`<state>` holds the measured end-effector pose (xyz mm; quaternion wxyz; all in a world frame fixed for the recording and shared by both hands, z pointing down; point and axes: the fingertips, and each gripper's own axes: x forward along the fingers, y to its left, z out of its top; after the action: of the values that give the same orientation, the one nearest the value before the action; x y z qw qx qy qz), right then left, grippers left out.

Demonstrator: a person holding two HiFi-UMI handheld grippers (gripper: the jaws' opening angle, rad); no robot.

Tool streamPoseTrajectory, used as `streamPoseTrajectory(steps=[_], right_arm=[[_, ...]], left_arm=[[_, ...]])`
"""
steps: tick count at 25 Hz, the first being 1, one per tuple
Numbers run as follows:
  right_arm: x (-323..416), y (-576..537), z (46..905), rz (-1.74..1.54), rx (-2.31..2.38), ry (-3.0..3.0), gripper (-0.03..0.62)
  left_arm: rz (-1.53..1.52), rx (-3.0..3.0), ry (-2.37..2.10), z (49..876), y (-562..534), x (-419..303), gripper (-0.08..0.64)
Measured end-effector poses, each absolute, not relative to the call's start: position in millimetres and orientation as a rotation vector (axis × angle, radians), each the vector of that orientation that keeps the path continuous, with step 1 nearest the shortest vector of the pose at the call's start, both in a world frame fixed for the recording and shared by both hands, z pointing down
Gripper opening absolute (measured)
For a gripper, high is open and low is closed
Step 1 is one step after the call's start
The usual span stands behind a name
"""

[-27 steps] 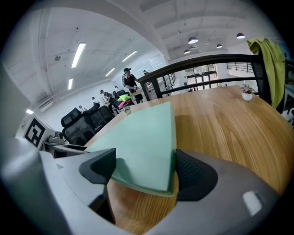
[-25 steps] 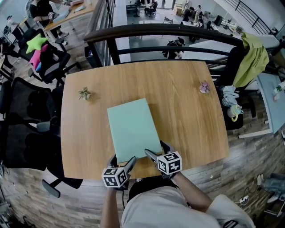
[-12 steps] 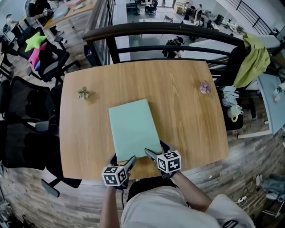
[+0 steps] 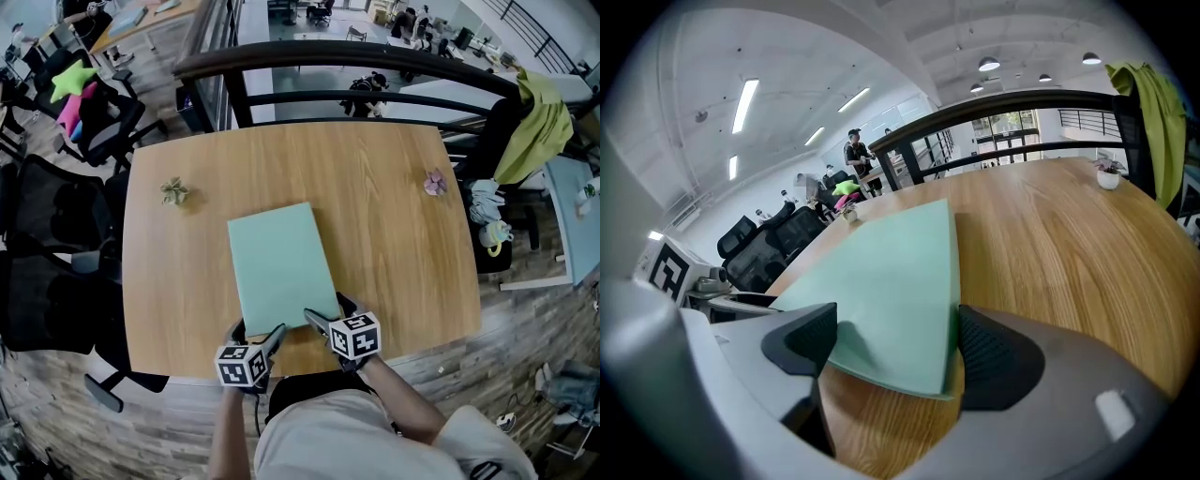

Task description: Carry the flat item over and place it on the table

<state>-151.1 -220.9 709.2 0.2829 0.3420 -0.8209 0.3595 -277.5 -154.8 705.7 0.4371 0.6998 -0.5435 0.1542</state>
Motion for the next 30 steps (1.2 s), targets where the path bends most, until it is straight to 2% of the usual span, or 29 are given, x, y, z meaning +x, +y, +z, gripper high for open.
streamPoseTrajectory(steps=[30], right_arm=[[-165.8,-264.1,746.6,0.932,0.879,-2.134,0.414]], left_arm=[[0.495,1.726,-1.326,745.0,-200.0,-291.9,0.468]])
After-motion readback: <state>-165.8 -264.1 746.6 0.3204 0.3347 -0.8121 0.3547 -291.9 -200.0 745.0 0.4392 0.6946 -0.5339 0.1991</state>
